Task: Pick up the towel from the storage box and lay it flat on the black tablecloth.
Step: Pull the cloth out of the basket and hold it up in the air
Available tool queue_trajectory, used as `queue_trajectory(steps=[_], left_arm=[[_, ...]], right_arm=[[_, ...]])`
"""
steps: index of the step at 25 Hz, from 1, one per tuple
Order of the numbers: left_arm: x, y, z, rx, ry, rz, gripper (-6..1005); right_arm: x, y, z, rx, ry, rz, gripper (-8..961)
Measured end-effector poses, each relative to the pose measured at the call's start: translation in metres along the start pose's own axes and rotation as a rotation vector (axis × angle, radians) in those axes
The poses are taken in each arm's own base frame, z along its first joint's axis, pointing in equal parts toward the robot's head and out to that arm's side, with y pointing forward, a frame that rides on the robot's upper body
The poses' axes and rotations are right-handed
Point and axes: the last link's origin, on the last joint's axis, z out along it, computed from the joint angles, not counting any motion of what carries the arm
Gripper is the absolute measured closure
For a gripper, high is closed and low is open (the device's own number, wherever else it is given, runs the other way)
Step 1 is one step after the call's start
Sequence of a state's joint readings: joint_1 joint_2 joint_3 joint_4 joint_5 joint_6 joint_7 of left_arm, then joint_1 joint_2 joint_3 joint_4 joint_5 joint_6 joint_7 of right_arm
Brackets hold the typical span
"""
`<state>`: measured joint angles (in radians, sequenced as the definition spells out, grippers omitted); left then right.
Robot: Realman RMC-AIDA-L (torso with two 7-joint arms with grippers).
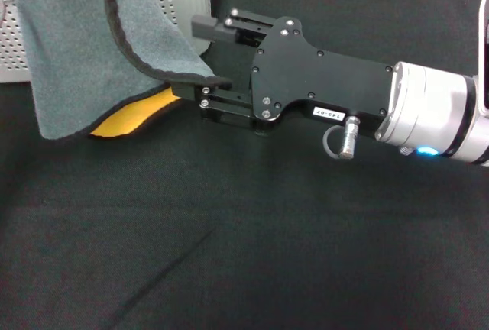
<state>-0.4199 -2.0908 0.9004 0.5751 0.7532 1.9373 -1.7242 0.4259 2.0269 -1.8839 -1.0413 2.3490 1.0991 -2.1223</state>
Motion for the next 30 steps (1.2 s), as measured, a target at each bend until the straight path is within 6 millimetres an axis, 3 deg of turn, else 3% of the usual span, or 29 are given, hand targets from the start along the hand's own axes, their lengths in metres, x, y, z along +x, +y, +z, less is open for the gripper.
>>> queue_trajectory(steps=[4, 7, 17, 30], left_arm=[[0.0001, -0.0003, -0.0005, 0.003, 0.003, 0.002, 981], [0.001, -0.0004, -0.0018, 0.007, 0.006, 0.004, 981], [0.0027, -0.0024, -0.0051, 0.035, 0.017, 0.028, 981], [0.0042, -0.0044, -0.0063, 0.053, 0.021, 0.032, 981]], right_arm=[[-0.002, 0.002, 0.0006, -0.003, -0.005, -0.001, 203], [-0.0025, 0.002, 0.0005, -0.004, -0.006, 0.0, 362], [-0.0008, 0.002, -0.0036, 0.006, 0.0, 0.005, 561], [0.0011, 0.0011, -0.0066, 0.013, 0.011, 0.031, 661]])
